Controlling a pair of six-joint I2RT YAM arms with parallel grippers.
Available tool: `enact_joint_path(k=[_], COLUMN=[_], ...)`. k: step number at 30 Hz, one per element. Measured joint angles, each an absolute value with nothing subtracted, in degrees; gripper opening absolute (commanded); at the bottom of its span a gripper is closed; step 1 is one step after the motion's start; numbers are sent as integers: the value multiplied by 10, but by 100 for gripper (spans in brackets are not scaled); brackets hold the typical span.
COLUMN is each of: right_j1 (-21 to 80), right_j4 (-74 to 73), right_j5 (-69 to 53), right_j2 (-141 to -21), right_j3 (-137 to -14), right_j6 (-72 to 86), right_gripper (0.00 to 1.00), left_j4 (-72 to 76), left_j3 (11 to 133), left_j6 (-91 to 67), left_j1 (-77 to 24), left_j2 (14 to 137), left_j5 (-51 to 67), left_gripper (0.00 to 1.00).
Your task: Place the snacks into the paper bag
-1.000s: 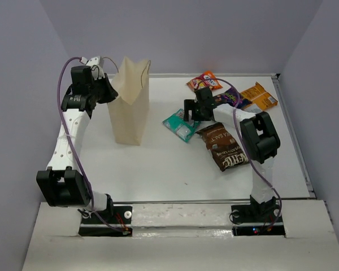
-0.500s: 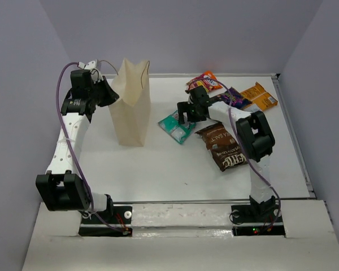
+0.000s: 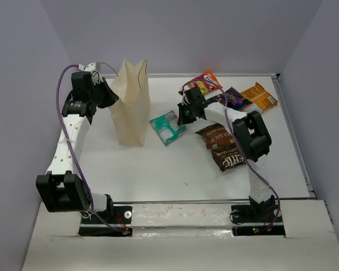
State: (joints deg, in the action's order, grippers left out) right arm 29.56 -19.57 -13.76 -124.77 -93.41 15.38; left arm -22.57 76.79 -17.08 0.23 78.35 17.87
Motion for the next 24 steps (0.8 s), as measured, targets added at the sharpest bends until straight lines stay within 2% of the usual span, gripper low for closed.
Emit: enact_joint_path(k=[16,24], right_j1=[296,298], right_j4=[-101,-91], right_j5=[-189,-148], right_j2=[-1048,-1046], right_j3=[-895,-1001], right_j6=[250,270], right_gripper=[1,1], left_j4=[-221,-215], left_j3=[764,760], left_j6=[-168,-168], left_j1=[2,2], left_j2=[780,777], left_j5=[166,164], left_gripper=[0,0])
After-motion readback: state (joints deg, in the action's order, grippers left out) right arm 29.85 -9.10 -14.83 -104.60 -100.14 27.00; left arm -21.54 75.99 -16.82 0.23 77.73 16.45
